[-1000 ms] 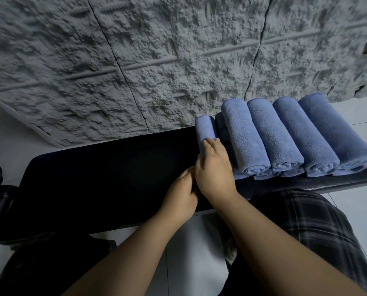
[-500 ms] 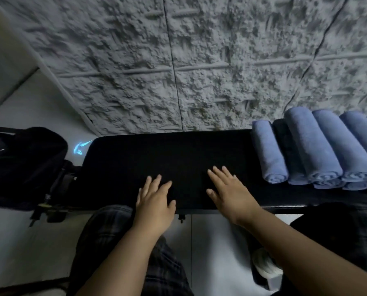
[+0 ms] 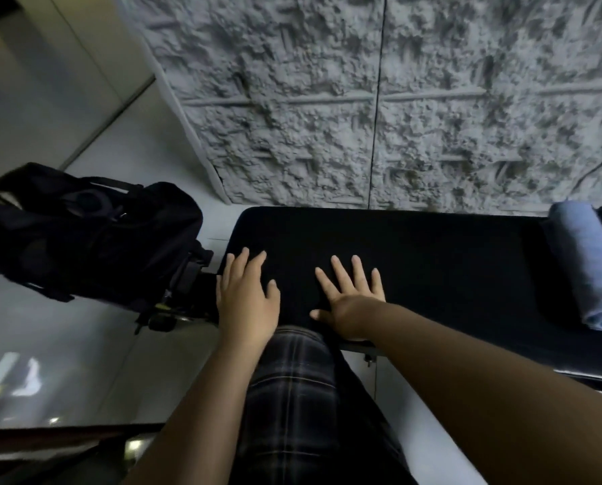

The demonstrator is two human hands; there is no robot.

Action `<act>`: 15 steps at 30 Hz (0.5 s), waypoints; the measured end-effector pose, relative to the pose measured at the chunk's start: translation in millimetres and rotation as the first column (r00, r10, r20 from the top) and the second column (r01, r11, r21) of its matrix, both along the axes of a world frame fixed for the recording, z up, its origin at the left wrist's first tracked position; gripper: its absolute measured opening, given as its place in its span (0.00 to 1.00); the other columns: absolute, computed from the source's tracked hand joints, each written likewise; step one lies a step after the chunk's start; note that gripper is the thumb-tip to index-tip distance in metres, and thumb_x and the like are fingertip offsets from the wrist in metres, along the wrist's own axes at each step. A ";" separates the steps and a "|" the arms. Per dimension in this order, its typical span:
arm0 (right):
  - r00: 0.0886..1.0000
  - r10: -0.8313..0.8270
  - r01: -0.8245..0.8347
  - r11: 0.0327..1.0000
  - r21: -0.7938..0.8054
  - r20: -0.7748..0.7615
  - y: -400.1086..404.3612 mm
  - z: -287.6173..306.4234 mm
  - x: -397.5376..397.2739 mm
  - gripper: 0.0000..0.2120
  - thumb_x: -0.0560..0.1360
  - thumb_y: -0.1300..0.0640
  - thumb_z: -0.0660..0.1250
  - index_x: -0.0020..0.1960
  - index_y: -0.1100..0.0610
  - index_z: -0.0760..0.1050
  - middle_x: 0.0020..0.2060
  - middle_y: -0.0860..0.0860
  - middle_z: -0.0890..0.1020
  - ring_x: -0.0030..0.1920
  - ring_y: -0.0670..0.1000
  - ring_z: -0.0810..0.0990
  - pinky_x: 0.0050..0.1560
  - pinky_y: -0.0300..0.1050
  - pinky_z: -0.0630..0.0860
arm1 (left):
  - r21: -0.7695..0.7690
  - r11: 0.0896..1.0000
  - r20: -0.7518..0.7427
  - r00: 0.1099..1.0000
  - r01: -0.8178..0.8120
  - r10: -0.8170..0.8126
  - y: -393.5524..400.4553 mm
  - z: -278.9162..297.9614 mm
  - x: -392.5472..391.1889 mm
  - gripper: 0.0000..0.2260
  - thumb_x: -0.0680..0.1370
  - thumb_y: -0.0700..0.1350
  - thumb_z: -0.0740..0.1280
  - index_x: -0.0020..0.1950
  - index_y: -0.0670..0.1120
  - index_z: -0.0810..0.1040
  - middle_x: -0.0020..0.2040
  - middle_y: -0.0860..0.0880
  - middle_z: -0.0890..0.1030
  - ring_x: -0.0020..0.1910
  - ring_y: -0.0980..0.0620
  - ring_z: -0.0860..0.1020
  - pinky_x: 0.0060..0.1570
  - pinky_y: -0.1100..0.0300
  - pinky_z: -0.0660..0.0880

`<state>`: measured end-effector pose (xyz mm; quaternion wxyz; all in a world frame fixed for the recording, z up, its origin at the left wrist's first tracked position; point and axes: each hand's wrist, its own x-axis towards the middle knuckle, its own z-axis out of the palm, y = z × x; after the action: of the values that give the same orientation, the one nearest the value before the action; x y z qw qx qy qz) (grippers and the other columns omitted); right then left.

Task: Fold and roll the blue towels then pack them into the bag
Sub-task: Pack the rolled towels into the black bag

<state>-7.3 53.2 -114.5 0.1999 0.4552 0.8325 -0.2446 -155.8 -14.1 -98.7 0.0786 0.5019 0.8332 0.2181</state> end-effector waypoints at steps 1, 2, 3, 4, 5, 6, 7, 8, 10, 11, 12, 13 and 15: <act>1.000 0.006 -0.006 1.000 -0.002 0.004 2.9 -0.1 -3.7 0.36 0.78 0.35 0.51 0.75 0.43 0.32 0.73 0.48 0.29 0.72 0.57 0.26 0.71 0.61 0.31 | -0.006 1.000 -0.011 1.000 -0.021 0.021 -1.1 -2.5 -9.5 0.22 0.79 0.44 0.62 0.73 0.47 0.65 0.76 0.48 0.58 0.76 0.49 0.49 0.74 0.51 0.49; 1.000 0.019 -0.019 1.000 -0.004 0.009 6.4 -0.5 -6.3 0.38 0.77 0.33 0.51 0.75 0.43 0.32 0.73 0.47 0.29 0.72 0.57 0.25 0.71 0.62 0.31 | -0.008 0.999 -0.014 0.999 -0.050 0.050 -1.2 -3.9 -19.1 0.22 0.79 0.43 0.62 0.73 0.46 0.64 0.76 0.47 0.58 0.76 0.48 0.49 0.73 0.51 0.50; 0.999 0.036 -0.036 0.999 -0.003 0.012 9.9 -1.1 -9.1 0.39 0.76 0.32 0.52 0.75 0.43 0.32 0.73 0.47 0.28 0.72 0.57 0.25 0.71 0.62 0.31 | -0.003 0.997 -0.013 0.996 -0.083 0.083 -1.3 -4.3 -29.7 0.23 0.79 0.43 0.62 0.73 0.45 0.63 0.76 0.46 0.57 0.76 0.48 0.49 0.73 0.51 0.50; 0.999 0.048 -0.048 0.999 0.001 0.020 13.6 -0.5 -8.3 0.41 0.74 0.30 0.53 0.75 0.43 0.31 0.73 0.47 0.28 0.71 0.56 0.25 0.71 0.62 0.30 | 0.017 0.993 -0.009 0.993 -0.114 0.114 0.9 -2.8 -36.7 0.24 0.79 0.43 0.62 0.74 0.44 0.62 0.77 0.46 0.55 0.76 0.48 0.48 0.73 0.52 0.50; 0.998 0.057 -0.057 0.998 -0.001 0.026 16.8 0.0 -9.0 0.43 0.73 0.29 0.54 0.75 0.42 0.31 0.73 0.46 0.28 0.71 0.56 0.25 0.70 0.62 0.30 | 0.040 0.989 -0.016 0.989 -0.144 0.144 3.4 -0.7 -44.8 0.24 0.78 0.42 0.62 0.74 0.44 0.61 0.77 0.46 0.55 0.76 0.47 0.48 0.72 0.53 0.50; 0.998 0.061 -0.061 0.998 -0.006 0.030 20.3 0.1 -10.5 0.45 0.71 0.28 0.56 0.74 0.42 0.30 0.73 0.46 0.28 0.71 0.56 0.25 0.70 0.62 0.30 | 0.070 0.983 -0.038 0.984 -0.170 0.173 7.2 2.1 -52.9 0.25 0.78 0.42 0.63 0.74 0.43 0.61 0.77 0.45 0.54 0.76 0.46 0.48 0.72 0.53 0.50; 0.997 0.065 -0.064 0.998 -0.010 0.029 23.2 0.3 -12.4 0.47 0.70 0.27 0.57 0.74 0.42 0.30 0.73 0.46 0.27 0.71 0.56 0.24 0.70 0.62 0.30 | 0.099 0.976 -0.072 0.977 -0.192 0.199 11.3 5.4 -61.6 0.26 0.77 0.41 0.63 0.74 0.42 0.61 0.77 0.43 0.54 0.76 0.45 0.48 0.72 0.52 0.50; 0.997 0.067 -0.067 0.998 -0.013 0.029 25.2 0.3 -13.9 0.49 0.69 0.27 0.58 0.74 0.41 0.30 0.72 0.46 0.27 0.71 0.56 0.24 0.69 0.62 0.30 | 0.122 0.970 -0.111 0.969 -0.208 0.221 15.6 9.8 -69.9 0.26 0.77 0.40 0.64 0.74 0.41 0.60 0.77 0.42 0.54 0.76 0.43 0.48 0.72 0.51 0.50; 0.997 0.071 -0.070 0.997 -0.015 0.031 27.1 0.3 -16.6 0.51 0.67 0.26 0.59 0.74 0.41 0.29 0.72 0.46 0.27 0.71 0.56 0.24 0.69 0.62 0.29 | 0.133 0.959 -0.184 0.944 -0.250 0.272 23.5 19.8 -86.4 0.27 0.76 0.40 0.65 0.73 0.39 0.60 0.76 0.40 0.53 0.76 0.41 0.49 0.72 0.48 0.51; 0.997 0.070 -0.070 0.997 -0.015 0.031 27.3 0.2 -17.0 0.51 0.67 0.26 0.59 0.74 0.41 0.29 0.72 0.46 0.26 0.70 0.56 0.23 0.69 0.62 0.29 | 0.127 0.951 -0.222 0.927 -0.281 0.303 27.7 23.9 -93.6 0.28 0.76 0.40 0.65 0.73 0.40 0.60 0.76 0.39 0.53 0.75 0.40 0.49 0.72 0.46 0.52; 0.997 0.070 -0.070 0.997 -0.016 0.030 27.7 -0.1 -17.0 0.51 0.67 0.26 0.59 0.74 0.41 0.29 0.72 0.46 0.26 0.70 0.56 0.23 0.70 0.62 0.29 | 0.127 0.942 -0.258 0.907 -0.311 0.334 31.7 27.5 -100.2 0.28 0.76 0.40 0.65 0.74 0.40 0.59 0.77 0.39 0.52 0.75 0.40 0.49 0.72 0.45 0.51; 0.997 0.069 -0.069 0.997 -0.017 0.030 27.6 -0.4 -16.4 0.51 0.67 0.25 0.59 0.74 0.41 0.29 0.72 0.46 0.26 0.70 0.56 0.23 0.70 0.62 0.29 | 0.136 0.932 -0.293 0.885 -0.336 0.362 35.1 29.2 -106.1 0.28 0.75 0.40 0.66 0.73 0.41 0.59 0.77 0.39 0.51 0.76 0.40 0.48 0.72 0.44 0.50; 0.997 0.066 -0.065 0.998 -0.024 0.026 28.2 0.1 -16.6 0.51 0.67 0.25 0.59 0.74 0.41 0.29 0.72 0.46 0.26 0.70 0.56 0.23 0.70 0.63 0.29 | 0.171 0.906 -0.382 0.822 -0.386 0.422 41.0 29.7 -118.2 0.28 0.74 0.38 0.65 0.72 0.42 0.60 0.76 0.38 0.54 0.76 0.40 0.48 0.72 0.42 0.47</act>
<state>-23.9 81.4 -114.5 0.2241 0.4285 0.8413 -0.2416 -274.0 26.9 -69.1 -0.1680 0.3511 0.9080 0.1550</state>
